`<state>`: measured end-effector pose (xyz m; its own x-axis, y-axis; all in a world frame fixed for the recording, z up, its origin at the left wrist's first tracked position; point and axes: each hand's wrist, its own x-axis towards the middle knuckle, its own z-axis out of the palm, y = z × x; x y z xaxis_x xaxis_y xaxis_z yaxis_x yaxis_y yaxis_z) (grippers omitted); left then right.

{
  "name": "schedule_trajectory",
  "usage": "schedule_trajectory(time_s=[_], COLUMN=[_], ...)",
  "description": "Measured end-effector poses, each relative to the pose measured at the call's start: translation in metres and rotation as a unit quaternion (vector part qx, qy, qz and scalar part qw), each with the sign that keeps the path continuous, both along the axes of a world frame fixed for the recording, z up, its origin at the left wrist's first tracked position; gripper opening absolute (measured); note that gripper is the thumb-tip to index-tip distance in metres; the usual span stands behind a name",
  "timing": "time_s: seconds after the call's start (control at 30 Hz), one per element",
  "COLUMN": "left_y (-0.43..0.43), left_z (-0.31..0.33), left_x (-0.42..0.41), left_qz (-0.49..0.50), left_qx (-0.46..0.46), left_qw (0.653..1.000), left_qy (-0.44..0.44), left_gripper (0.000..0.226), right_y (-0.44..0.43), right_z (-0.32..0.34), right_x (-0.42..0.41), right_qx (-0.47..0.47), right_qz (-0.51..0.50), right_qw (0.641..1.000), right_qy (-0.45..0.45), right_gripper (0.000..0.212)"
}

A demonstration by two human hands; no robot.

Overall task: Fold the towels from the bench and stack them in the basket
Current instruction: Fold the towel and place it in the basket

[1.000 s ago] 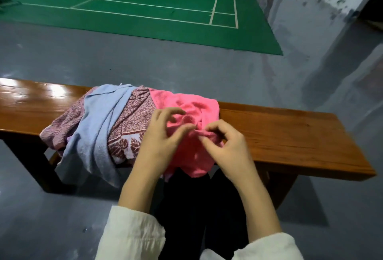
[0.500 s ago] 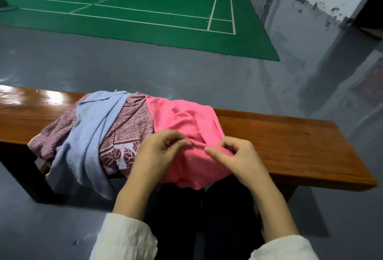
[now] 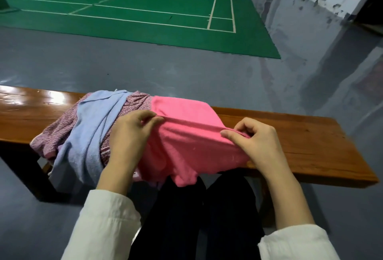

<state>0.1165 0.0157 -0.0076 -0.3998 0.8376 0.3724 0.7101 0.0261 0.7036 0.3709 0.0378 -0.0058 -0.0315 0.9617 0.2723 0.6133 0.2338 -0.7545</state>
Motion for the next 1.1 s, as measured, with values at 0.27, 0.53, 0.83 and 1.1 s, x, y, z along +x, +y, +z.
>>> schedule_trajectory(time_s=[0.27, 0.53, 0.83, 1.1], left_y=[-0.014, -0.012, -0.011, -0.020], left_z=[0.004, -0.004, -0.020, -0.015], left_x=[0.060, 0.050, -0.018, 0.055], left_qz=[-0.259, -0.220, -0.041, -0.265], left_qx=[-0.039, -0.028, -0.034, -0.033], left_qw=[0.962, 0.974, 0.995, 0.962], left_qy=[-0.077, 0.036, 0.085, -0.057], left_gripper=[0.028, 0.013, 0.022, 0.039], right_y=[-0.013, -0.014, -0.012, -0.017], right_z=[-0.007, -0.012, -0.012, -0.004], right_x=[-0.039, -0.013, 0.004, -0.029], right_qx=[0.006, -0.069, -0.041, -0.042], right_qz=[0.145, 0.118, 0.047, 0.161], right_qw=[0.986, 0.988, 0.997, 0.986], right_qy=[0.081, 0.074, -0.035, 0.020], right_gripper=[0.019, 0.013, 0.014, 0.015])
